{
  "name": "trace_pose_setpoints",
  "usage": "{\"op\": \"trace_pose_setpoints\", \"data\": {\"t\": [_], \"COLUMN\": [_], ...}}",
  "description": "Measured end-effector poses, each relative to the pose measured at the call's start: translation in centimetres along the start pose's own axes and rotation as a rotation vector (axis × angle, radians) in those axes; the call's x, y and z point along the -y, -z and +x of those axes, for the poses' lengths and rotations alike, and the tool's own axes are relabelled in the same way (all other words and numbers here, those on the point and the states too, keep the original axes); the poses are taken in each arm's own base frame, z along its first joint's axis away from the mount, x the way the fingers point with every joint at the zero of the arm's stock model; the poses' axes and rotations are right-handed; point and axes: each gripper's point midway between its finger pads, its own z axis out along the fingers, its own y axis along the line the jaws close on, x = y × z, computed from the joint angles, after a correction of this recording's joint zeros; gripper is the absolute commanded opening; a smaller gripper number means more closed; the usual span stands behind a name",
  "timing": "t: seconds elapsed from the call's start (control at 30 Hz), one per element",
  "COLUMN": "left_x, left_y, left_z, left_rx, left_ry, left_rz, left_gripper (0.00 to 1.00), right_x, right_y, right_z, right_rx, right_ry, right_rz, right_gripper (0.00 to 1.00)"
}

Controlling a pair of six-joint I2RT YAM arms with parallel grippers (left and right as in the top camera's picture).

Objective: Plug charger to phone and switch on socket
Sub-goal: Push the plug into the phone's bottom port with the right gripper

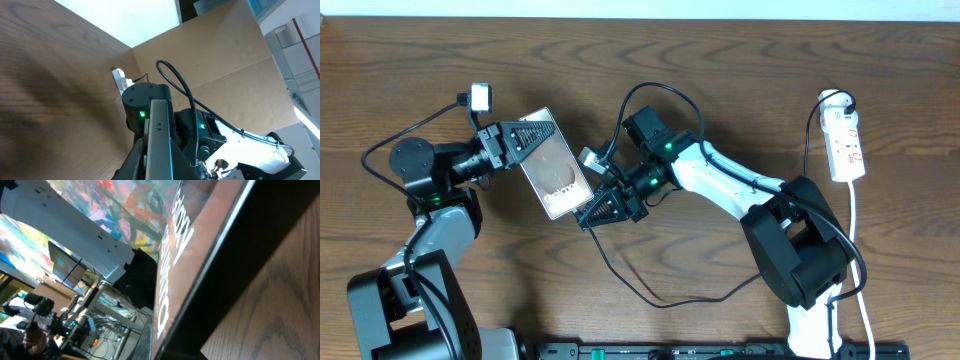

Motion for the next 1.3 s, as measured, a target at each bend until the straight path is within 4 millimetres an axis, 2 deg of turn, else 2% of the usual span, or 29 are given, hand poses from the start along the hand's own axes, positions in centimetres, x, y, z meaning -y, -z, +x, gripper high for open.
{"op": "trace_pose_setpoints", "data": {"t": [0.73, 1.3], "left_x": [0.0, -0.3], "left_y": [0.0, 0.3], "left_z": [0.0, -1.2], "left_rx": [0.002, 0.066], "left_ry": [0.006, -0.01], "left_rz": [0.0, -0.017], "left_gripper": [0.07, 0.08], "right_x": [0.0, 1.1], "right_y": [0.1, 0.5], "right_z": [-0.1, -1.3], "right_rx": [0.004, 0.016], "right_ry": [-0.021, -0.129], "right_rz": [0.0, 0.03], "right_gripper": [0.01, 0.01]}}
